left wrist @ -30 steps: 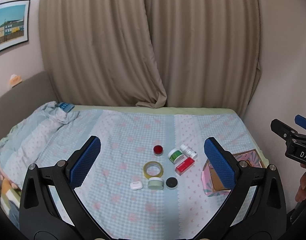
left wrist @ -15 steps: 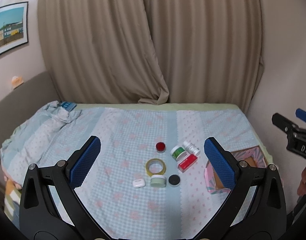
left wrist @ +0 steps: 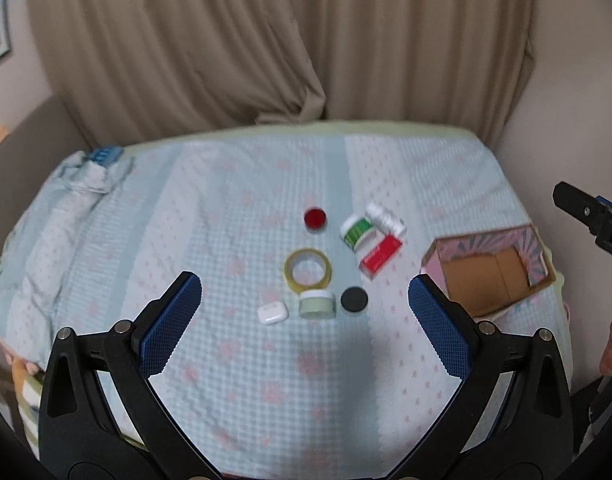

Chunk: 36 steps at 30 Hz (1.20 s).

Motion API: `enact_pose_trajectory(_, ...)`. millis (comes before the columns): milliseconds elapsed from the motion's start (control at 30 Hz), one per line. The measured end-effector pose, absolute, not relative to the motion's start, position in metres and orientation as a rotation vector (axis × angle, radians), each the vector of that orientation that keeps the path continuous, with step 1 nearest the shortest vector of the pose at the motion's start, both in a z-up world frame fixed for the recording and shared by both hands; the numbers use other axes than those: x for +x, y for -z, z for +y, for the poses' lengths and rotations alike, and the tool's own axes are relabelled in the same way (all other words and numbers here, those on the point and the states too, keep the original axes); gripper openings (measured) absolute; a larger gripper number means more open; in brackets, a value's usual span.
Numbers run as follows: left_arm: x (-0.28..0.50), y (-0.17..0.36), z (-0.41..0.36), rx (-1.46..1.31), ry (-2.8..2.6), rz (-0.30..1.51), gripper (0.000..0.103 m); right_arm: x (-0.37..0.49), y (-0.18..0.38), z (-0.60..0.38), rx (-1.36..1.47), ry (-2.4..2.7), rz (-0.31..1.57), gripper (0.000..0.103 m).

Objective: Organize rigid objects
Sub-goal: 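Lower the left tool onto the yellow tape roll while the right tool grasps the red box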

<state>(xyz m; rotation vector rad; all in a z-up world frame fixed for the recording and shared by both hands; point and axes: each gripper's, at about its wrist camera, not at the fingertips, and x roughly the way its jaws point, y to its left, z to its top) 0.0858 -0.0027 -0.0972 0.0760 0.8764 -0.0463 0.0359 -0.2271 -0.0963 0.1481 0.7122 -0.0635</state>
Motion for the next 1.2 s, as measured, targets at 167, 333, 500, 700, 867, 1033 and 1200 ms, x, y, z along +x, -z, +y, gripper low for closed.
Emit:
enact_pose_trajectory(167, 0.131, 0.139, 0.012, 0.119, 0.11, 0.986, 0.103, 0.069, 0.124, -0.211, 0.225, 0.122, 0.818, 0.103)
enact_pose_trajectory(333, 0.176, 0.189, 0.028, 0.135, 0.18, 1.097, 0.102, 0.107, 0.157, -0.192, 0.288, 0.19, 0.907, 0.103)
enact_pose_trajectory(500, 0.218, 0.25, 0.037, 0.111, 0.239, 1.209, 0.102, 0.144, 0.195, -0.174, 0.337, 0.26, 0.991, 0.103)
enact_pose_trajectory(700, 0.256, 0.33, 0.032, 0.09, 0.236, 1.326, 0.102, 0.186, 0.252, -0.158, 0.349, 0.297, 1.122, 0.103)
enact_pose_trajectory(867, 0.277, 0.387, 0.025, 0.065, 0.18, 1.396, 0.102, 0.224, 0.305, -0.152, 0.354, 0.28, 1.232, 0.098)
enact_pose_trajectory(1033, 0.292, 0.429, 0.019, 0.062, 0.135, 1.443, 0.102, 0.256, 0.357, -0.153, 0.372, 0.285, 1.323, 0.092)
enact_pose_trajectory(1200, 0.303, 0.453, 0.009, 0.088, 0.114, 1.461, 0.102, 0.273, 0.396, -0.163, 0.434, 0.325, 1.393, 0.091)
